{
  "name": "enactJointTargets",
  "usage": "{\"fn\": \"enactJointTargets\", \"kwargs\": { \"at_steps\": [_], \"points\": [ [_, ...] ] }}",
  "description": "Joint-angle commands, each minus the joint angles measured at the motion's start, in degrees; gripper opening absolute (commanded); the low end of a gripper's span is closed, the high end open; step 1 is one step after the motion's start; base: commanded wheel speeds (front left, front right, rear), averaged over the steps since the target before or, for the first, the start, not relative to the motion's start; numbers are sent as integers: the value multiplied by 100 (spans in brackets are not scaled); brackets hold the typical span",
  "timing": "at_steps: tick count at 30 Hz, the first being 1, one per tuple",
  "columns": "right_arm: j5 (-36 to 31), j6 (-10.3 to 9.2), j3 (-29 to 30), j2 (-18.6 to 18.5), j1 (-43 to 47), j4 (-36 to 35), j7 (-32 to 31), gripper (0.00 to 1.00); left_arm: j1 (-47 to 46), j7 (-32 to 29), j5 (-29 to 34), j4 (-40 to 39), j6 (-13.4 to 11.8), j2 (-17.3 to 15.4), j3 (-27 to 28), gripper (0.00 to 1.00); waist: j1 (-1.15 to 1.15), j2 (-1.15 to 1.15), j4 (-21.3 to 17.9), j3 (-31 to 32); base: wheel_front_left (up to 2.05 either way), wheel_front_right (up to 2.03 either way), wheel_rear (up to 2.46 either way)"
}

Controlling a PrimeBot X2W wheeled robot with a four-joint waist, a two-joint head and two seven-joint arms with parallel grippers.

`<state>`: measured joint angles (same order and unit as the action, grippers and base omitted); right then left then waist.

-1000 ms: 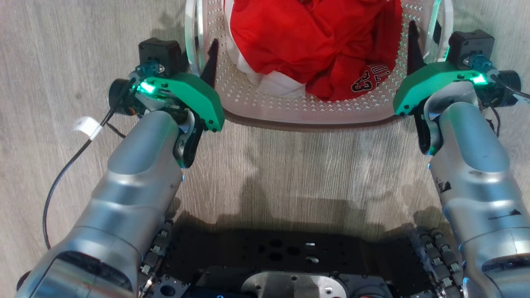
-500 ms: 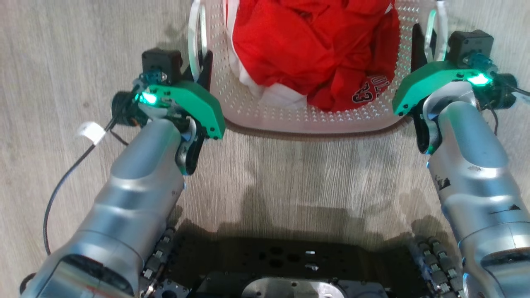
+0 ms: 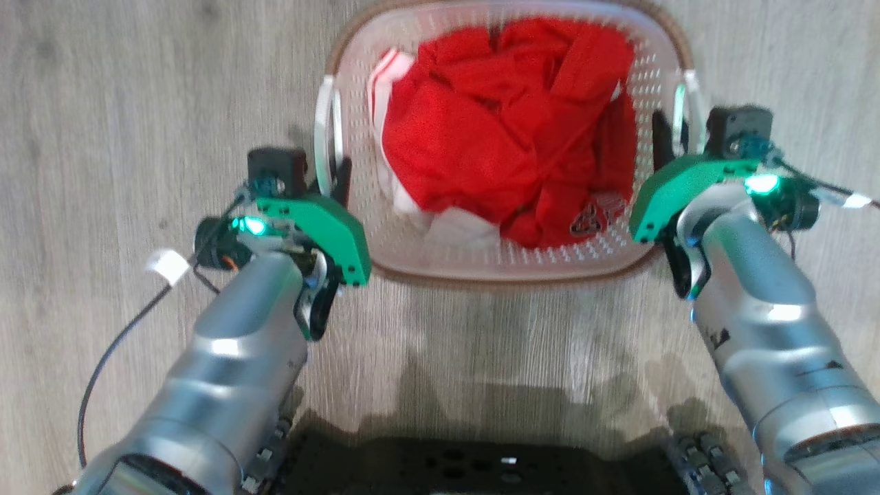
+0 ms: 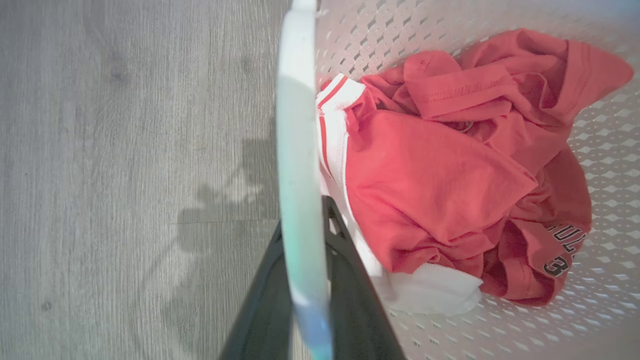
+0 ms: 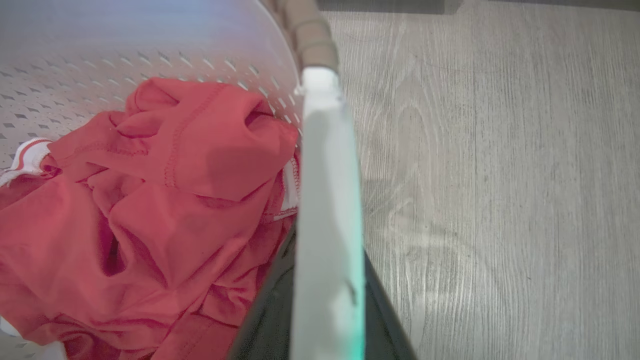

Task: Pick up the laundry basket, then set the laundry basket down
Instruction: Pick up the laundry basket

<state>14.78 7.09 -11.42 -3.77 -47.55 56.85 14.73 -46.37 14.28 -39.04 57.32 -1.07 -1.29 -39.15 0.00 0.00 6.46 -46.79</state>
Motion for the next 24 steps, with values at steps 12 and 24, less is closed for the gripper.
{"fn": "enactJointTargets", "kwargs": {
  "at_steps": [12,24],
  "points": [
    [1065,40,-1089,90,607,879,16,0,715,72,-364,516,62,-159,-448,0,0,0,-116,1335,0,0,0],
    [2233,40,-2062,90,1255,1155,-489,0,1323,-335,-978,935,131,-159,-1089,0,0,0,-169,2588,0,0,0]
  ]
}}
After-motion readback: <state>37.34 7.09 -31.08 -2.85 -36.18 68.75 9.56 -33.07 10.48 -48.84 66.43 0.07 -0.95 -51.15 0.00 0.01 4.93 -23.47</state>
